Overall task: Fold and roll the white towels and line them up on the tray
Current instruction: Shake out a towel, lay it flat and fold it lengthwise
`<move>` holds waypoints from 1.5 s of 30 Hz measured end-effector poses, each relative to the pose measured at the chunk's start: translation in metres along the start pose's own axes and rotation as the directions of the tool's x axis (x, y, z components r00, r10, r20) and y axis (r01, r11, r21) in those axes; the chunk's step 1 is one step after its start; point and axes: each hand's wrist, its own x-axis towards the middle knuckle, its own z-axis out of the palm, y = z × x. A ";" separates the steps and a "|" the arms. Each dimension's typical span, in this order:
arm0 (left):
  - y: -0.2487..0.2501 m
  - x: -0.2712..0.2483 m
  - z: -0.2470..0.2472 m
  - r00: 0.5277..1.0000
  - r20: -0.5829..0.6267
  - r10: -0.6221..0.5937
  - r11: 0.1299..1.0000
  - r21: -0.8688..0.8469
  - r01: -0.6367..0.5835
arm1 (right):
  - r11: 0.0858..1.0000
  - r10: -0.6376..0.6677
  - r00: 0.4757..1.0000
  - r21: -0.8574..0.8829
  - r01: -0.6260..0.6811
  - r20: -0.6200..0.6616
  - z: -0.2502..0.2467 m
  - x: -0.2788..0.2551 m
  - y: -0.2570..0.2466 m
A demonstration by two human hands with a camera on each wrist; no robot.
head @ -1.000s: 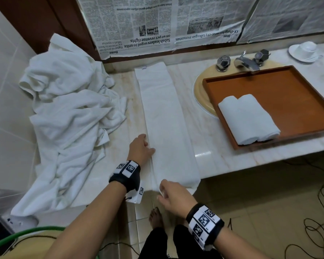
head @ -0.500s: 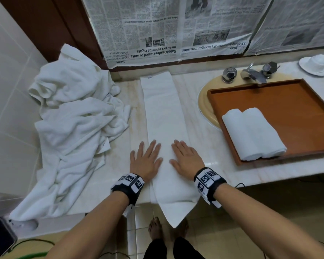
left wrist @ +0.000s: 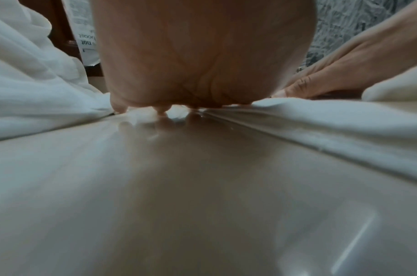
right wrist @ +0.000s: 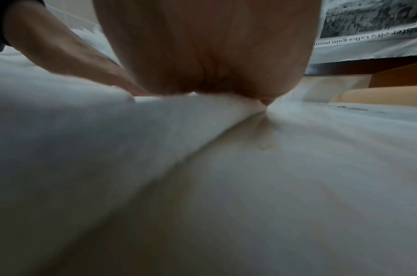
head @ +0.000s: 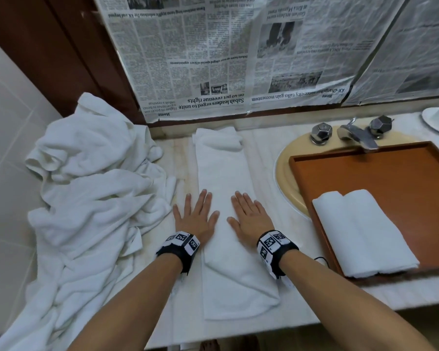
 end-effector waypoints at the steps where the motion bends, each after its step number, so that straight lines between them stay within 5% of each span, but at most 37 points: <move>1: 0.000 0.009 -0.003 1.000 -0.003 -0.006 1.000 -0.006 0.006 | 1.000 -0.001 1.000 0.010 0.001 -0.010 -0.002 0.009 0.001; 7: 0.000 0.040 -0.018 1.000 -0.016 -0.019 0.997 -0.075 0.018 | 0.993 -0.054 0.998 0.103 0.058 -0.039 -0.032 0.046 0.012; 13: 0.001 -0.005 -0.012 0.965 -0.217 0.149 0.935 -0.288 -0.209 | 0.924 0.014 0.985 0.378 0.052 -0.170 -0.052 -0.005 0.019; 20: 0.013 -0.061 0.018 0.962 -0.208 0.179 0.917 -0.318 -0.240 | 0.941 0.025 0.995 0.333 -0.055 0.095 -0.028 -0.092 0.015; 29: 0.014 -0.088 0.029 0.972 -0.086 0.219 0.904 -0.357 -0.235 | 0.917 0.143 0.982 0.358 -0.178 0.122 -0.017 -0.111 0.005; 35: 0.010 -0.098 0.032 0.968 -0.128 0.214 0.882 -0.401 -0.248 | 0.891 0.118 0.962 0.402 -0.212 0.247 -0.008 -0.154 0.017; 41: 0.005 -0.103 0.026 0.976 -0.136 0.172 0.820 -0.529 -0.219 | 0.887 0.142 0.969 0.409 -0.216 0.204 0.003 -0.164 0.014; 45: 0.001 -0.107 0.029 0.979 -0.135 0.155 0.798 -0.566 -0.204 | 0.765 0.158 0.979 0.611 -0.205 0.130 0.008 -0.176 0.017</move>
